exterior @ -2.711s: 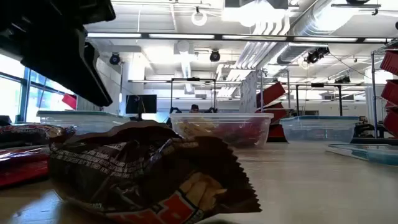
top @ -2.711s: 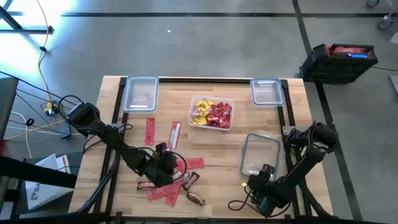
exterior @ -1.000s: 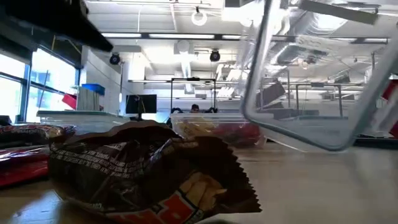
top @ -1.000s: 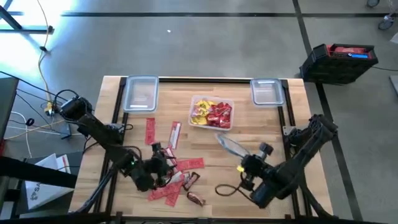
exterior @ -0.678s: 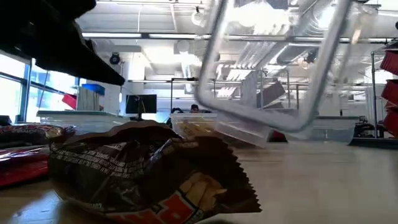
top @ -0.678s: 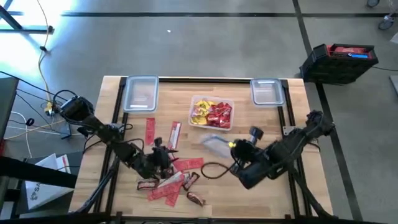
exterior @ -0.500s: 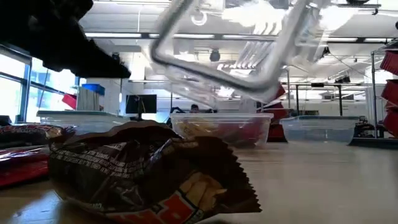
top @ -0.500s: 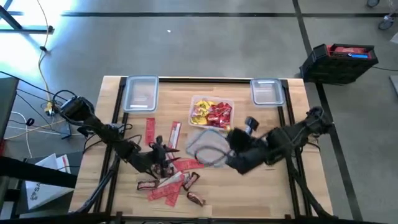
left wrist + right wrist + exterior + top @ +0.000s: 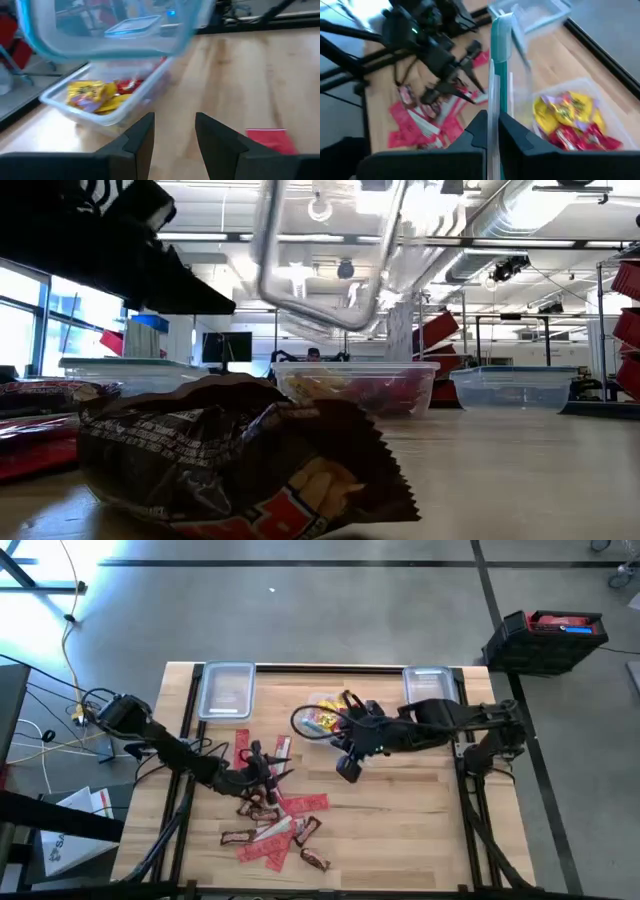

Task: Sort candy
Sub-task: Close the transparent bin

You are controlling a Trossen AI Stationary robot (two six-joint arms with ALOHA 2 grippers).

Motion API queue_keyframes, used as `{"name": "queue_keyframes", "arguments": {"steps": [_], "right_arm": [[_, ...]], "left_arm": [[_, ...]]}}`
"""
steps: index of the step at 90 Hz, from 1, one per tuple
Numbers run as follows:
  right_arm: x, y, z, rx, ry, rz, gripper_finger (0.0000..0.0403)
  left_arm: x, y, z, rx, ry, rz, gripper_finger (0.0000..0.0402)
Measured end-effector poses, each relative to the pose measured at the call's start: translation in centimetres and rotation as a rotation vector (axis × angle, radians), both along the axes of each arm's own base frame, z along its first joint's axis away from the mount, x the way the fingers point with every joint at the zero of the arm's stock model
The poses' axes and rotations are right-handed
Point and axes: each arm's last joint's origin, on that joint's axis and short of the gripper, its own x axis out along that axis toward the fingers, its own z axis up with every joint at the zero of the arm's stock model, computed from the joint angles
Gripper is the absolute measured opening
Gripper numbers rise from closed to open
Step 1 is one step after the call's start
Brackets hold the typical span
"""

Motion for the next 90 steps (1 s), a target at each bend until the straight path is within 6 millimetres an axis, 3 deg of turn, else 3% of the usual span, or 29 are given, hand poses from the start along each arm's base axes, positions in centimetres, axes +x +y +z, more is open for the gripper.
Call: {"name": "queue_keyframes", "arguments": {"steps": [14, 38, 59, 76, 90], "right_arm": [[0.3, -0.2, 0.3, -0.017, -0.037, -0.002, 0.0000], [1.0, -0.4, -0.4, -0.052, -0.110, -0.155, 0.0000], [0.7, -0.7, 0.2, -0.088, -0.164, -0.264, 0.0000], [1.6, -0.5, -1.1, -0.151, -0.203, -0.342, 0.0000], [2.6, -1.3, -0.8, -0.169, -0.326, -0.434, 0.0000]], "left_arm": [[0.3, 1.1, -0.3, 0.019, 0.035, 0.047, 0.0126], [0.8, 2.5, -1.1, 0.062, 0.078, 0.120, 0.0126], [0.8, 3.0, -2.1, 0.143, 0.130, 0.215, 0.0126], [0.8, 2.5, -2.5, 0.118, 0.112, 0.209, 0.0126], [0.7, 1.4, -3.1, 0.060, 0.078, 0.181, 0.0126]]}}
